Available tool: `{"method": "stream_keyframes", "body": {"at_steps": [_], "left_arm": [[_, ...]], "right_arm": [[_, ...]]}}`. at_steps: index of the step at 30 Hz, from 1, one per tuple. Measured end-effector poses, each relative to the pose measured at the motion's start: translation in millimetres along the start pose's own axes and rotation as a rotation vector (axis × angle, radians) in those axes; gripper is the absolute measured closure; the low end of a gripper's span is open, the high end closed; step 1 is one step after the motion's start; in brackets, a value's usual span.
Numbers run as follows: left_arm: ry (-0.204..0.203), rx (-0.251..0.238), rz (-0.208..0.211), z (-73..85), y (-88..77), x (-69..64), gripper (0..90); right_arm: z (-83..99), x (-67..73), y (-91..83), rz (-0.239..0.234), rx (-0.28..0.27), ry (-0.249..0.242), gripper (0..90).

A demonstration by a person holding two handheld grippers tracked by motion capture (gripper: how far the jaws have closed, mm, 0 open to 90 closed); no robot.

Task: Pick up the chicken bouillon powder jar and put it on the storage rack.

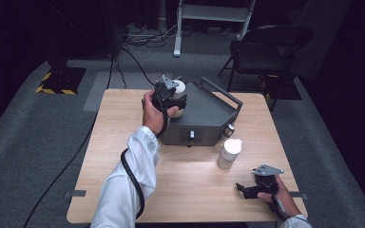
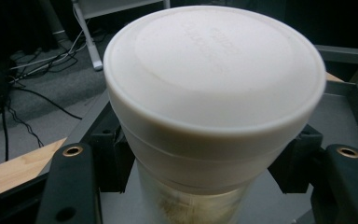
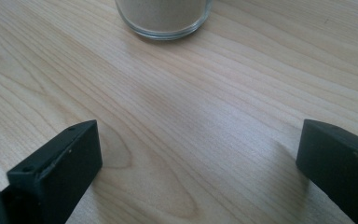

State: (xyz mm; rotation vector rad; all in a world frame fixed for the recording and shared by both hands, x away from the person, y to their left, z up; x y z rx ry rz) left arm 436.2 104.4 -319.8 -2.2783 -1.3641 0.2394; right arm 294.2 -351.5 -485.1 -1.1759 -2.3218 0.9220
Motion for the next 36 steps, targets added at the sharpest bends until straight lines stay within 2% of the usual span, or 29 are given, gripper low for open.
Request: {"method": "stream_keyframes", "body": {"at_steps": [7, 9, 17, 24, 27, 36], "left_arm": [[-0.024, -0.006, 0.018, 9.2, 6.1, 5.1, 33.7], [-0.017, -0.010, 0.019, 10.0, 5.6, 5.2, 33.7], [-0.019, -0.035, 0.010, 15.2, 7.1, 6.2, 33.4], [-0.019, -0.037, 0.000, 15.6, 8.4, 4.5, 32.9], [-0.030, -0.043, 0.002, 16.7, 8.5, 5.4, 31.5], [-0.022, -0.044, -0.005, 17.5, 8.7, 6.0, 26.8]], "right_arm": [[0.2, -0.4, -0.1, -0.002, -0.001, -0.001, 0.0], [0.1, -0.6, 0.0, -0.003, 0.000, -0.002, 0.0], [0.0, -0.7, 0.0, -0.004, 0.000, -0.003, 0.0], [-0.1, -1.0, 0.1, -0.005, 0.000, -0.004, 0.0], [-0.1, -1.0, 0.1, -0.005, 0.000, -0.004, 0.0], [-0.2, -1.2, 0.1, -0.006, 0.001, -0.005, 0.0]]}}
Point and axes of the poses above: each handheld gripper's, and its own axes: y roughly forward along the jaws, z roughly out of its underside, x roughly to its left, the point moved 5 cm from there along y, roughly forward along the jaws, and after that the axes turned 4 degrees about y, right-handed, at the moved point
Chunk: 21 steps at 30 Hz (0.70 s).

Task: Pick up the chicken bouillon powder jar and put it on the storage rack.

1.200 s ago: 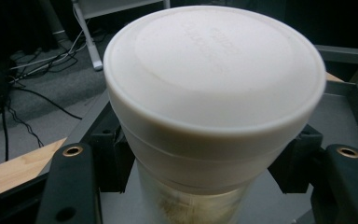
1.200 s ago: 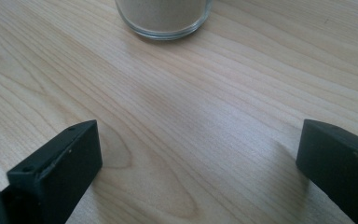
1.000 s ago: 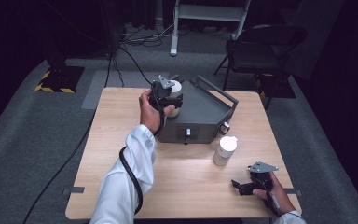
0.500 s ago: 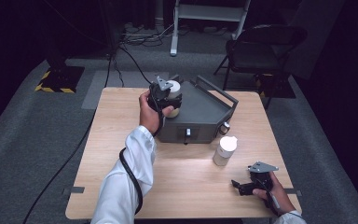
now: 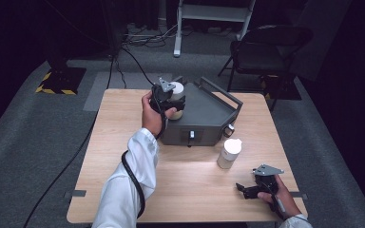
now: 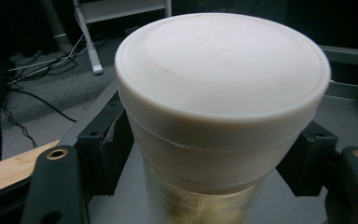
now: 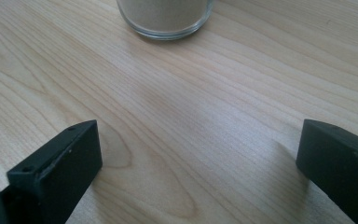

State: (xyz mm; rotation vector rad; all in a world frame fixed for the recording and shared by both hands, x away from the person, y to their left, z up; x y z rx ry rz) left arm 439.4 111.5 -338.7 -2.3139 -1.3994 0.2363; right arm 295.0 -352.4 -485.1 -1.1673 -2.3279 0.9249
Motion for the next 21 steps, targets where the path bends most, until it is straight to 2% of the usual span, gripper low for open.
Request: {"method": "stream_keyframes", "body": {"at_steps": [4, 10, 13, 16, 21], "left_arm": [[0.025, 0.007, 0.000, 0.3, 0.6, -1.6, 22.4], [0.017, 0.006, 0.005, 2.9, 0.8, -0.6, 8.5], [0.011, 0.002, -0.037, 3.7, -0.6, -4.3, 3.5], [0.002, -0.012, -0.037, 4.9, -3.9, -3.0, 1.5], [0.025, -0.027, -0.056, 4.8, -10.1, -5.9, 0.4]], "right_arm": [[-0.1, -0.1, 0.0, 0.000, 0.000, 0.000, 0.0], [0.0, -0.1, 0.0, -0.001, 0.000, 0.000, 0.0], [0.0, -0.1, 0.0, -0.001, 0.000, 0.000, 0.0], [-0.1, -0.1, 0.0, -0.001, 0.000, 0.000, 0.0], [-0.1, -0.1, 0.0, -0.001, 0.000, 0.000, 0.0]]}}
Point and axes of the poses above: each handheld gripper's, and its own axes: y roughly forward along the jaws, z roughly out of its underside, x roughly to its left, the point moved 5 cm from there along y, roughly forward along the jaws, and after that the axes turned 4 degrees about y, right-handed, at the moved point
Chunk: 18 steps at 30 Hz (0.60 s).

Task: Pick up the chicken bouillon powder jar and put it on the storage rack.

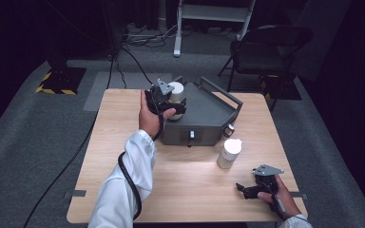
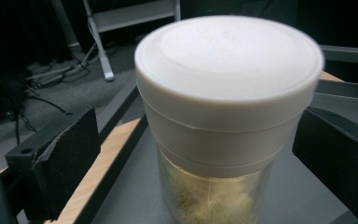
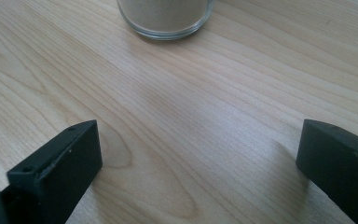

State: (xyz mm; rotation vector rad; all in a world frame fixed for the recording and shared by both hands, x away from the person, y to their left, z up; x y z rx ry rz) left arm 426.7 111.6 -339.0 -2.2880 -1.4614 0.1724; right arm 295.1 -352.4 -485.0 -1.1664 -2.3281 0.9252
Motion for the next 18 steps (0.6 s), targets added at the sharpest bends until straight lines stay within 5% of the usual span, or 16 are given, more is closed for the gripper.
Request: {"method": "stream_keyframes", "body": {"at_steps": [14, 18], "left_arm": [[0.078, -0.058, -0.015, 0.4, -27.5, -7.3, 0.4], [0.140, -0.066, -0.029, 0.8, -37.5, -10.0, 0.1]], "right_arm": [[0.0, 0.0, 0.0, 0.000, 0.000, -0.001, 0.0], [0.0, 0.0, 0.0, 0.000, 0.000, -0.001, 0.0]]}}
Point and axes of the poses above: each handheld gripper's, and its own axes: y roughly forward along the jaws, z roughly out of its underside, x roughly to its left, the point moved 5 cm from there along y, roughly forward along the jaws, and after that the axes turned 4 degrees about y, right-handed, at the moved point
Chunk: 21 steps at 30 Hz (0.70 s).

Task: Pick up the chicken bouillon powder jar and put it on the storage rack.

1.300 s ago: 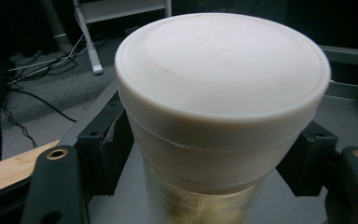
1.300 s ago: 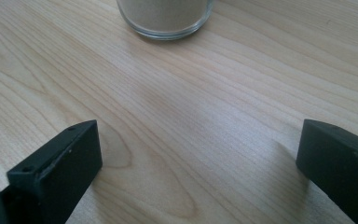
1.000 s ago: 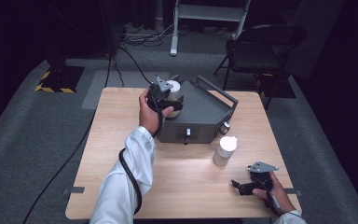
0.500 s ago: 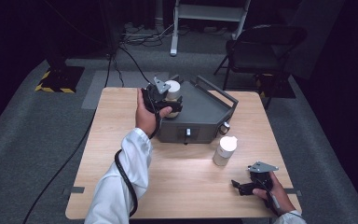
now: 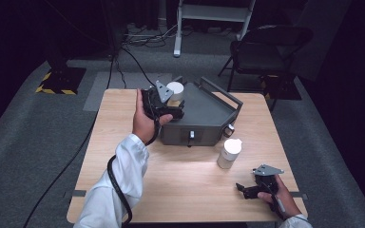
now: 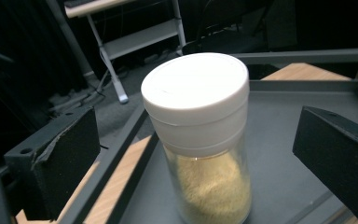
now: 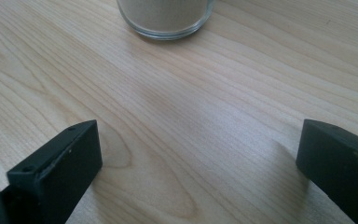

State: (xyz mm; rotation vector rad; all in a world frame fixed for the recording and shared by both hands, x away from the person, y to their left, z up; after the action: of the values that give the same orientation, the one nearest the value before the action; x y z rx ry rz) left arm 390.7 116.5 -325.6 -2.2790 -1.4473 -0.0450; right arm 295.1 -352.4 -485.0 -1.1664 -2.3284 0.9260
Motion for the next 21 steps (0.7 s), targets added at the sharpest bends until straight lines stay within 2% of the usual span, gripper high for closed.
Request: {"method": "stream_keyframes", "body": {"at_steps": [2, 5, 13, 14, 18, 21], "left_arm": [[0.043, -0.002, 0.002, 0.2, -6.7, -2.1, 0.2], [0.079, -0.005, 0.005, 1.3, -13.1, -5.5, 0.2], [0.130, -0.011, 0.020, 7.5, -27.0, -11.6, 0.1], [0.148, -0.008, 0.031, 10.0, -31.0, -12.5, 0.2], [0.170, -0.006, 0.035, 17.0, -38.1, -16.3, 0.2], [0.161, -0.003, 0.043, 23.7, -41.4, -18.0, 0.2]], "right_arm": [[0.0, 0.0, 0.0, 0.000, 0.000, 0.000, 0.0], [0.0, 0.0, 0.0, 0.000, 0.000, 0.000, 0.0], [0.0, 0.0, 0.0, 0.000, 0.000, 0.000, 0.0], [0.0, 0.0, 0.0, 0.000, 0.000, 0.000, 0.0], [-0.1, 0.0, 0.0, 0.000, 0.000, 0.001, 0.0], [-0.1, 0.0, 0.0, 0.000, 0.000, 0.001, 0.0]]}}
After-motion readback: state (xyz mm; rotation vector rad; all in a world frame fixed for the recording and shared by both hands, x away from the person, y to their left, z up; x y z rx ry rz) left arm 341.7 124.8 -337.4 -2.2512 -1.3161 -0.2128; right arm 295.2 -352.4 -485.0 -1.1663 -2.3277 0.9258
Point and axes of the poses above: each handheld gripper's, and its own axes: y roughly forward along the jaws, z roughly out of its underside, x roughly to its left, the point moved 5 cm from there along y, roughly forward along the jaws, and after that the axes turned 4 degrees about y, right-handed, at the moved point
